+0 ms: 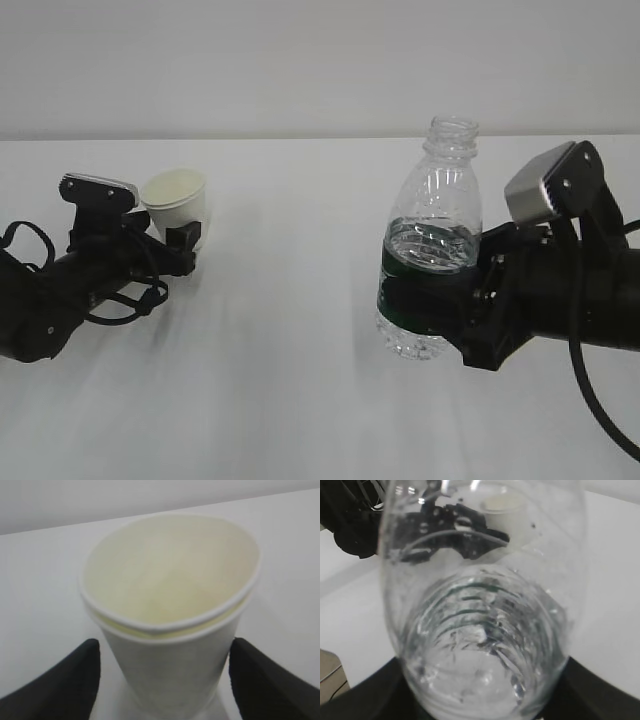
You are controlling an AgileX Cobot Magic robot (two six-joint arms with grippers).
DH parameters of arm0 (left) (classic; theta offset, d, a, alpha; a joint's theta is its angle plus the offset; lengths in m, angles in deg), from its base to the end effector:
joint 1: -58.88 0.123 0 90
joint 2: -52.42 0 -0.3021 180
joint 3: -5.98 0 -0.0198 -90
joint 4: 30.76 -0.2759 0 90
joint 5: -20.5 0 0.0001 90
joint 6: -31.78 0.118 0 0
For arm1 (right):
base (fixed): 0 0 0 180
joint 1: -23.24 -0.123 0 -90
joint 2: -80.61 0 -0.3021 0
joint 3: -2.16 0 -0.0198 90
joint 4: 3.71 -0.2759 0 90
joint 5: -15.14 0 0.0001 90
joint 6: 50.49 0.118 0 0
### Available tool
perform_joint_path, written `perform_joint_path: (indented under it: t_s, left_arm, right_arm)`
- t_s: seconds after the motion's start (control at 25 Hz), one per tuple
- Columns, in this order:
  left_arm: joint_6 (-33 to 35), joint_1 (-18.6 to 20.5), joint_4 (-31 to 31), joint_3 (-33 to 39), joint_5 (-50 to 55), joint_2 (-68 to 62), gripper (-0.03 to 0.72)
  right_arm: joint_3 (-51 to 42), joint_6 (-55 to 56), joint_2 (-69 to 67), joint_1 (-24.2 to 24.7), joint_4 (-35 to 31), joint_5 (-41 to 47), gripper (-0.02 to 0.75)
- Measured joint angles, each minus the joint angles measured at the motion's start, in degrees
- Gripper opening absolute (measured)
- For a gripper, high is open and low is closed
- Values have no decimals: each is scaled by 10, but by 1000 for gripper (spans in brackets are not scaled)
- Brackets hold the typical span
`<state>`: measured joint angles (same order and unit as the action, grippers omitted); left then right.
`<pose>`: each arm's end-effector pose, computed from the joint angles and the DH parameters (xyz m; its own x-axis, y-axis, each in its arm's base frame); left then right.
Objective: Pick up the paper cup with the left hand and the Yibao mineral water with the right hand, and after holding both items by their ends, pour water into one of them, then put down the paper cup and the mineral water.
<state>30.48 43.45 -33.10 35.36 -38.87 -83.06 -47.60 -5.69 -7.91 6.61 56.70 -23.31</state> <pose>0.4039 -0.1158 0.0420 -0.2583 0.0694 -0.9636 0.2980 0.9545 -0.0112 0.2492 0.1410 0.1873 -0.3144 -0.2351 -0.9197 -0.7634 0.6385 0.0978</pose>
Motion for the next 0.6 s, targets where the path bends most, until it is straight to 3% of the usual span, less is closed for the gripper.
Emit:
perform_joint_path:
  t_s: [0.6]
  left_arm:
    - [-7, 0, -13, -8, 2, 0, 574]
  right_arm:
    - [0, 1, 0, 0, 1, 0, 471]
